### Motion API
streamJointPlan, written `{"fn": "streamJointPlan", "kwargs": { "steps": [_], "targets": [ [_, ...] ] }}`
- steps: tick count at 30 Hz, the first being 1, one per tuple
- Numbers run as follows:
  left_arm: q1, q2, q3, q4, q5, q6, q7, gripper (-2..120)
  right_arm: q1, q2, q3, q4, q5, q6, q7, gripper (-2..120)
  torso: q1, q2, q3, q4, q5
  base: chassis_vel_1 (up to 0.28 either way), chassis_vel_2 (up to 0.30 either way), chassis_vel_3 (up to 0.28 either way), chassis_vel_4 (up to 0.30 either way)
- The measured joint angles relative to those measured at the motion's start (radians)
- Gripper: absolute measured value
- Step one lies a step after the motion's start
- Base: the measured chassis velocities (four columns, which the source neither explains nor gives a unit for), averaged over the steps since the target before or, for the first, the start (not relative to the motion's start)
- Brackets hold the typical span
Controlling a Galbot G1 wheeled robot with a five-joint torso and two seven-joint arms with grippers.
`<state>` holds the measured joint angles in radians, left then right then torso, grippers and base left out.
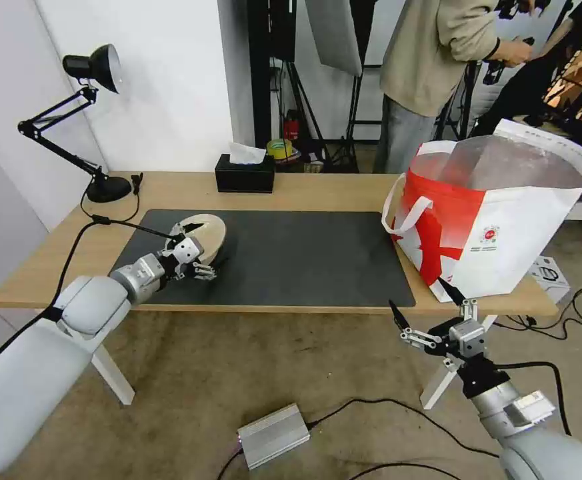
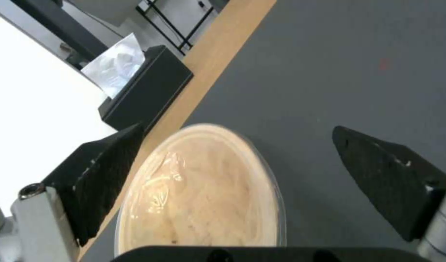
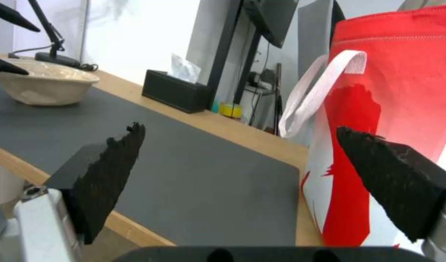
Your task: Pick up the trash from the table and place it into the takeout bag.
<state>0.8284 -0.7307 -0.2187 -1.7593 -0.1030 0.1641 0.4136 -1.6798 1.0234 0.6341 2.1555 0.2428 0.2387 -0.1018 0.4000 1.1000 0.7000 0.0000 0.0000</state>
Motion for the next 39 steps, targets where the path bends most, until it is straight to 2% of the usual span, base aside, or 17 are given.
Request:
{"fn": "streamJointPlan", "kwargs": {
  "steps": [23,39],
  "targets": [
    [0.019,0.005,-0.022,0.014,0.01,-0.001,0.005,100,0.0,0.0,0.0,0.0,0.0,0.0,0.0,100,0.0,0.0,0.0,0.0,0.0,0.0,0.0,0.0,0.0],
    [0.012,-0.002,-0.011,0.055,0.024,-0.008,0.005,100,0.0,0.0,0.0,0.0,0.0,0.0,0.0,100,0.0,0.0,0.0,0.0,0.0,0.0,0.0,0.0,0.0]
  ]
}}
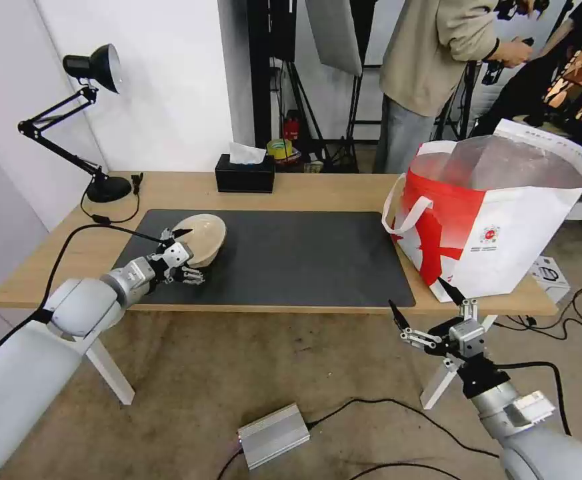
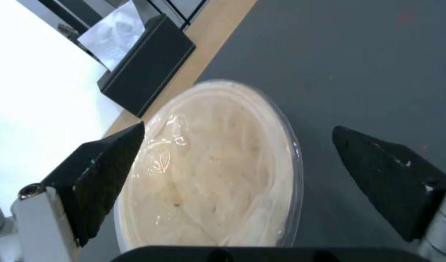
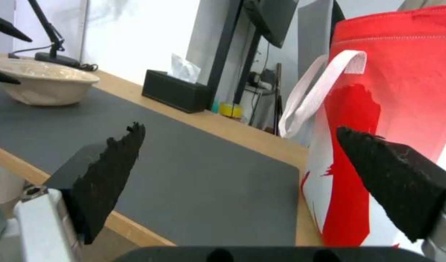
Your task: Pick up the trash from the table and place it into the takeout bag.
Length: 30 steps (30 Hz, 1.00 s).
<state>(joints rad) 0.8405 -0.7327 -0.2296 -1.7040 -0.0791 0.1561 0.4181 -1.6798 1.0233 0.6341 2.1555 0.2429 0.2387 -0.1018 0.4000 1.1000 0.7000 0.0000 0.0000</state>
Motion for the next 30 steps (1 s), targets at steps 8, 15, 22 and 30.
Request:
{"fn": "streamJointPlan", "kwargs": {
  "steps": [8,15,22,30],
  "targets": [
    [-0.005,-0.005,0.005,0.02,0.005,-0.007,0.0,100,0.0,0.0,0.0,0.0,0.0,0.0,0.0,100,0.0,0.0,0.0,0.0,0.0,0.0,0.0,0.0,0.0],
    [-0.01,-0.014,0.012,0.038,0.015,-0.017,0.0,100,0.0,0.0,0.0,0.0,0.0,0.0,0.0,100,0.0,0.0,0.0,0.0,0.0,0.0,0.0,0.0,0.0],
    [-0.024,-0.021,0.023,0.051,0.019,-0.019,0.0,100,0.0,0.0,0.0,0.0,0.0,0.0,0.0,100,0.0,0.0,0.0,0.0,0.0,0.0,0.0,0.0,0.0],
    [-0.045,-0.033,0.037,0.072,0.027,-0.019,-0.001,100,0.0,0.0,0.0,0.0,0.0,0.0,0.0,100,0.0,0.0,0.0,-0.0001,0.0,0.0,0.0,0.0,0.0]
  ]
}}
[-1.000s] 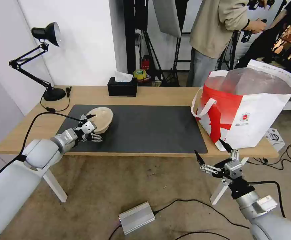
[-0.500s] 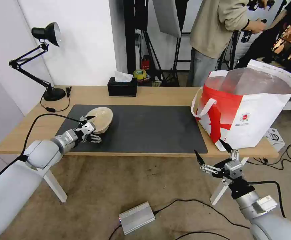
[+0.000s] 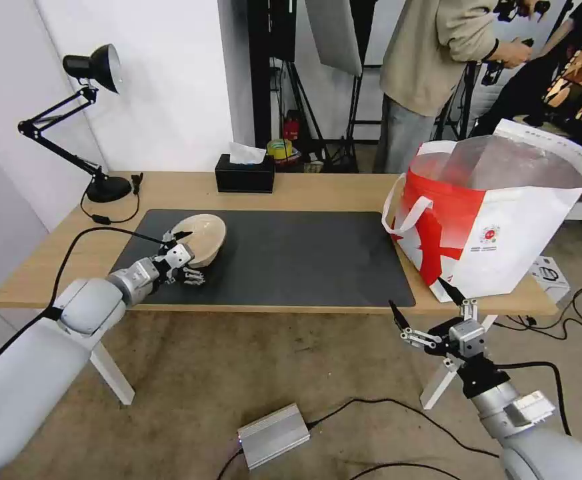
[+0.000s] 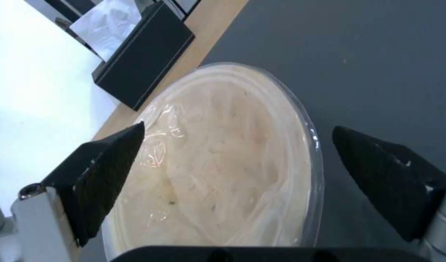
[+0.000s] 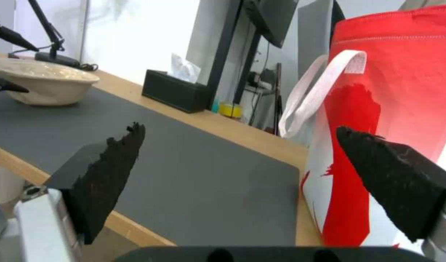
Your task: Pick up the trash from the table and place it into the takeout bag.
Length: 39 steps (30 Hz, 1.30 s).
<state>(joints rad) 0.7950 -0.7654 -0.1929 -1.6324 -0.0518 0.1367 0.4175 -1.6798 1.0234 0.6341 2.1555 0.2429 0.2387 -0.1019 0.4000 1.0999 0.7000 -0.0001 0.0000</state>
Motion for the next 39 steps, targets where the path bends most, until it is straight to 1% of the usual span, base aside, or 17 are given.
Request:
{"fn": "streamJointPlan", "kwargs": {
  "steps": [18,20,21,22,24,25,26,30,31,34,35,38,39],
  "targets": [
    [0.0,-0.006,0.0,0.02,0.014,-0.006,0.0,100,0.0,0.0,0.0,0.0,0.0,0.0,0.0,100,0.0,0.0,0.0,0.0001,0.0,0.0,0.0,0.0,0.0],
    [-0.001,-0.005,-0.001,0.023,0.015,-0.007,-0.002,93,0.0,0.0,0.0,0.0,0.0,0.0,0.0,100,0.0,0.0,0.0,0.0001,-0.0001,0.0,0.0,0.0,0.0],
    [-0.001,-0.005,-0.001,0.023,0.015,-0.007,-0.002,93,0.0,0.0,0.0,0.0,0.0,0.0,0.0,100,0.0,0.0,0.0,0.0001,-0.0001,0.0,0.0,0.0,0.0],
    [-0.001,-0.005,-0.001,0.023,0.015,-0.007,-0.002,90,0.0,0.0,0.0,0.0,0.0,0.0,0.0,100,0.0,0.0,0.0,0.0,0.0,0.0,0.0,0.0,0.0],
    [-0.001,-0.005,-0.001,0.023,0.015,-0.007,-0.003,80,0.0,0.0,0.0,0.0,0.0,0.0,0.0,100,0.0,0.0,0.0,0.0001,0.0,0.0,0.0,0.0,0.0],
    [0.0,-0.005,-0.002,0.023,0.015,-0.007,-0.003,77,0.0,0.0,0.0,0.0,0.0,0.0,0.0,100,0.0,0.0,0.0,0.0,0.0,0.0,0.0,0.0,0.0],
    [0.0,-0.005,-0.002,0.023,0.015,-0.007,-0.003,77,0.0,0.0,0.0,0.0,0.0,0.0,0.0,100,0.0,0.0,0.0,0.0,0.0,0.0,0.0,0.0,0.0],
    [0.008,-0.005,-0.006,0.023,0.015,-0.009,-0.003,57,0.0,0.0,0.0,0.0,0.0,0.0,0.0,100,0.0,0.0,0.0,0.0001,0.0,0.0,0.0,0.0,0.0],
    [0.008,-0.005,-0.006,0.023,0.015,-0.009,-0.003,57,0.0,0.0,0.0,0.0,0.0,0.0,0.0,100,0.0,0.0,0.0,0.0001,0.0,0.0,0.0,0.0,0.0],
    [0.013,-0.004,-0.008,0.023,0.014,-0.011,-0.003,43,0.0,0.0,0.0,0.0,0.0,0.0,0.0,100,0.0,0.0,0.0,0.0001,0.0,0.0,0.0,0.0,0.0],
    [0.013,-0.004,-0.008,0.023,0.014,-0.011,-0.003,43,0.0,0.0,0.0,0.0,0.0,0.0,0.0,100,0.0,0.0,0.0,0.0001,0.0,0.0,0.0,0.0,0.0],
    [0.014,-0.005,-0.008,0.022,0.014,-0.012,-0.003,29,0.0,0.0,0.0,0.0,0.0,0.0,0.0,100,0.0,0.0,0.0,0.0001,0.0,0.0,0.0,0.0,0.0],
    [0.014,-0.006,-0.008,0.022,0.014,-0.012,-0.003,26,0.0,0.0,0.0,0.0,0.0,0.0,0.0,100,0.0,0.0,0.0,0.0001,0.0,0.0,0.0,0.0,0.0]
  ]
}}
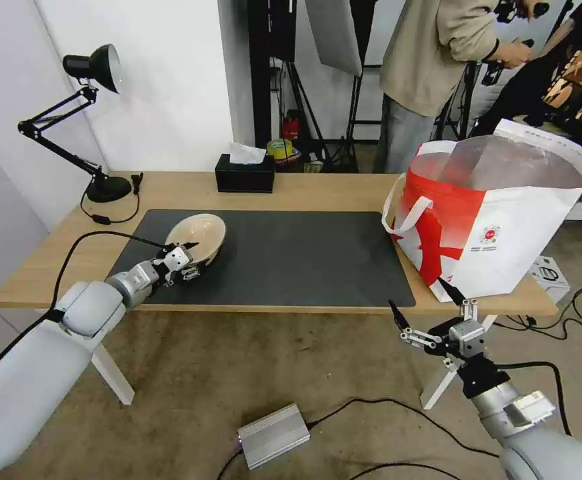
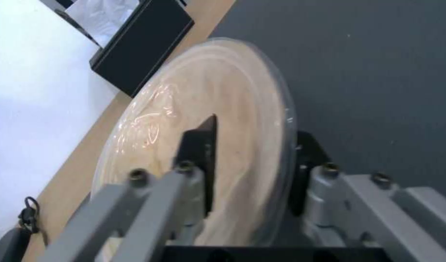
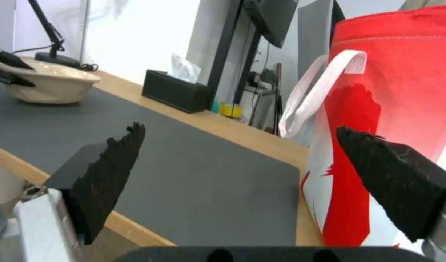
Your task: Pick up the trash from the table and place it into the takeout bag.
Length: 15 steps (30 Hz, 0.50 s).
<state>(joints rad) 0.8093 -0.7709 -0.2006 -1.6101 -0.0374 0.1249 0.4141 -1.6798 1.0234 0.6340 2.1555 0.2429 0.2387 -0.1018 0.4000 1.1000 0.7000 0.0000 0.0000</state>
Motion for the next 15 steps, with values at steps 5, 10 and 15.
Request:
{"fn": "streamJointPlan", "kwargs": {
  "steps": [5,10,15],
  "targets": [
    [0.0,-0.001,0.0,0.0,0.0,0.0,0.0,9,0.0,0.0,0.0,0.0,0.0,0.0,0.0,100,0.0,0.0,0.0,0.0,0.0,0.0,0.0,0.0,0.0],
    [0.0,-0.003,0.002,0.001,0.0,-0.001,0.0,1,0.0,0.0,0.0,0.0,0.0,0.0,0.0,100,0.0,0.0,0.0,0.0,0.0,0.0,0.0,0.0,0.0],
    [-0.002,-0.006,0.005,0.004,0.001,-0.001,0.0,1,0.0,0.0,0.0,0.0,0.0,0.0,0.0,100,0.0,0.0,0.0,0.0,0.0,0.0,0.0,0.0,0.0]
  ]
}}
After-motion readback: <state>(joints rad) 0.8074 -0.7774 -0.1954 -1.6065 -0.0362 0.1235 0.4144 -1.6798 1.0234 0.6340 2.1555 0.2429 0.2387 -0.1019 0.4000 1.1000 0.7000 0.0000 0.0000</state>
